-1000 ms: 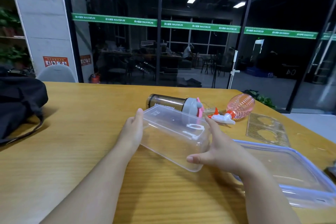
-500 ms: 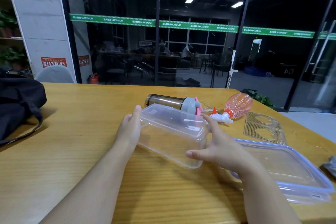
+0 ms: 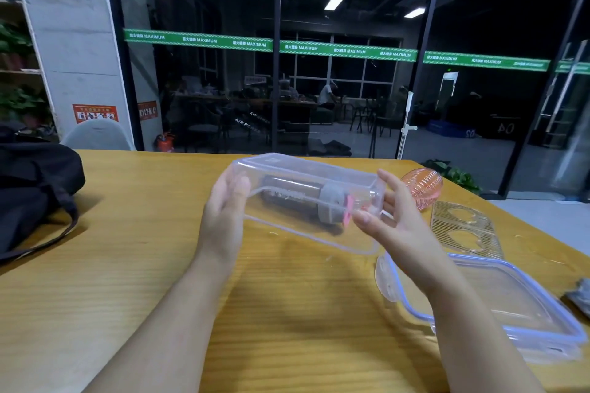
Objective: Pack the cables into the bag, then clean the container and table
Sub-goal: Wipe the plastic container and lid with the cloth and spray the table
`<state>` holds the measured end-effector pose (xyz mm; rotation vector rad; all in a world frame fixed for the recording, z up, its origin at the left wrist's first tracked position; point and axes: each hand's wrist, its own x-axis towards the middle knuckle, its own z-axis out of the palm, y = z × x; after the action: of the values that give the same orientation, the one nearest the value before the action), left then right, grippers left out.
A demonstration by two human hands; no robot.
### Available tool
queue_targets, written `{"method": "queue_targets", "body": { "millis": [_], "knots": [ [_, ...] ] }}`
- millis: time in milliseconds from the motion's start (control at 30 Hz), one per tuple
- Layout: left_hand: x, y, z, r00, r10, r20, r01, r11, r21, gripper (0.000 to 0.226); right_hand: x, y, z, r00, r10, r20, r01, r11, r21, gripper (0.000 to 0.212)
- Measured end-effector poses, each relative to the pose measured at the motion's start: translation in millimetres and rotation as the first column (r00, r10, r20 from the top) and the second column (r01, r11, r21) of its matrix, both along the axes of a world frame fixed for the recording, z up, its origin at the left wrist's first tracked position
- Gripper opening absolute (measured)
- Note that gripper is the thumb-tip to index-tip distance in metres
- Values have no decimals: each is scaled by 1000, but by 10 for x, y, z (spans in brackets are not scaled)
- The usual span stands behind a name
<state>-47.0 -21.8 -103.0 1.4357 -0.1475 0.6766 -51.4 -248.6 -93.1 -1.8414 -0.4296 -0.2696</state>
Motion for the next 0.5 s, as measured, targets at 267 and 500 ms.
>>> {"method": "queue_targets", "body": {
  "millis": [267,500],
  "knots": [
    [-41,171,24,994,-106,11,104,985,139,97,170,-87,280,996,71,-52,-72,997,-22,100],
    [-95,283,64,976,-219,-11,218,975,-50,99,233,-106,336,991,130,-41,-131,991,-24,94]
  ]
}}
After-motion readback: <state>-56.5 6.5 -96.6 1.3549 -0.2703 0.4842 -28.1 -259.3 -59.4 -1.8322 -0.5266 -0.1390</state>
